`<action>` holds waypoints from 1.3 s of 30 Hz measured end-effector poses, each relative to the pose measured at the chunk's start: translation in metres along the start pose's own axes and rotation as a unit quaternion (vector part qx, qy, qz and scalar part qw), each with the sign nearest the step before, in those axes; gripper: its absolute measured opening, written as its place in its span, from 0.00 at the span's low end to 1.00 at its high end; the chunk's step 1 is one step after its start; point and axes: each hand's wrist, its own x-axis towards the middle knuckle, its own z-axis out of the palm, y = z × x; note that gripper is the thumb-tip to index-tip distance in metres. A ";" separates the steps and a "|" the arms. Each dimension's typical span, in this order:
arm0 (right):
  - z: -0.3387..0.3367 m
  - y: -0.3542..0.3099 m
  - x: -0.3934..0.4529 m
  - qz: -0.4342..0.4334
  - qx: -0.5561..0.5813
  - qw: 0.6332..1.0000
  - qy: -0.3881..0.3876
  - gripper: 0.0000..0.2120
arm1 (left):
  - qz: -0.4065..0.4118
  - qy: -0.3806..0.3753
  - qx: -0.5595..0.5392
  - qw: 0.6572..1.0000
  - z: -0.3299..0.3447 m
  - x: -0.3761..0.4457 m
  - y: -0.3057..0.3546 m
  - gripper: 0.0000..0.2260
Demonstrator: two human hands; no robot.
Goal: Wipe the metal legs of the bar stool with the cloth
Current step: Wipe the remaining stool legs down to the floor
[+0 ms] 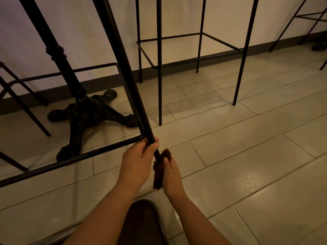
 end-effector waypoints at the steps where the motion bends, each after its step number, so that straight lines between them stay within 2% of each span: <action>1: 0.002 -0.001 0.001 -0.005 0.003 1.000 0.007 0.12 | 0.002 -0.006 0.005 1.000 -0.002 0.001 -0.002 0.06; 5: 0.013 0.000 -0.003 -0.110 -0.018 0.994 0.014 0.12 | 0.006 -0.007 0.012 1.000 -0.003 0.004 -0.003 0.06; 6: 0.014 0.000 0.000 -0.114 -0.021 0.993 0.012 0.12 | 0.004 -0.006 0.009 1.000 -0.003 0.004 -0.003 0.06; 11: 0.009 -0.005 0.015 -0.029 0.005 1.000 0.000 0.14 | -0.004 -0.008 0.006 1.000 -0.002 0.003 0.002 0.06; 13: 0.004 0.001 0.016 -0.015 -0.021 1.000 0.000 0.14 | -0.007 -0.009 0.006 1.000 -0.001 0.003 0.003 0.06; 16: 0.003 0.015 0.000 0.005 -0.043 0.998 0.036 0.15 | -0.013 -0.011 0.007 1.000 -0.001 0.003 0.004 0.06; 17: 0.004 0.022 -0.009 -0.023 -0.062 0.997 0.040 0.16 | -0.012 -0.013 0.011 1.000 -0.001 0.003 0.004 0.05; 19: 0.005 0.031 -0.025 -0.097 -0.082 0.992 0.023 0.10 | -0.012 -0.015 0.020 1.000 -0.001 0.004 0.003 0.04; 22: 0.005 0.025 -0.023 -0.152 -0.127 0.980 0.035 0.21 | -0.018 -0.009 0.021 1.000 0.002 0.004 0.002 0.04; 24: 0.001 0.025 -0.014 -0.166 -0.128 0.977 0.026 0.18 | -0.020 -0.003 0.022 1.000 0.003 0.003 0.002 0.05; 26: -0.001 0.024 -0.010 -0.146 -0.112 0.983 0.004 0.13 | -0.016 -0.002 0.023 1.000 0.003 0.003 0.002 0.05; 29: -0.005 0.027 -0.010 -0.111 -0.065 0.991 -0.026 0.09 | -0.013 -0.005 0.018 1.000 0.003 0.003 0.002 0.05; 33: -0.009 0.020 -0.005 0.022 0.025 0.999 -0.034 0.13 | -0.003 -0.015 0.004 1.000 0.001 0.001 0.000 0.05; 36: -0.018 0.014 -0.001 0.086 0.028 0.994 -0.064 0.20 | -0.004 -0.059 0.049 0.997 -0.007 0.001 -0.009 0.12; 39: -0.029 0.008 -0.002 0.141 0.115 0.980 -0.081 0.27 | -0.045 -0.119 0.183 0.975 -0.008 0.003 -0.029 0.28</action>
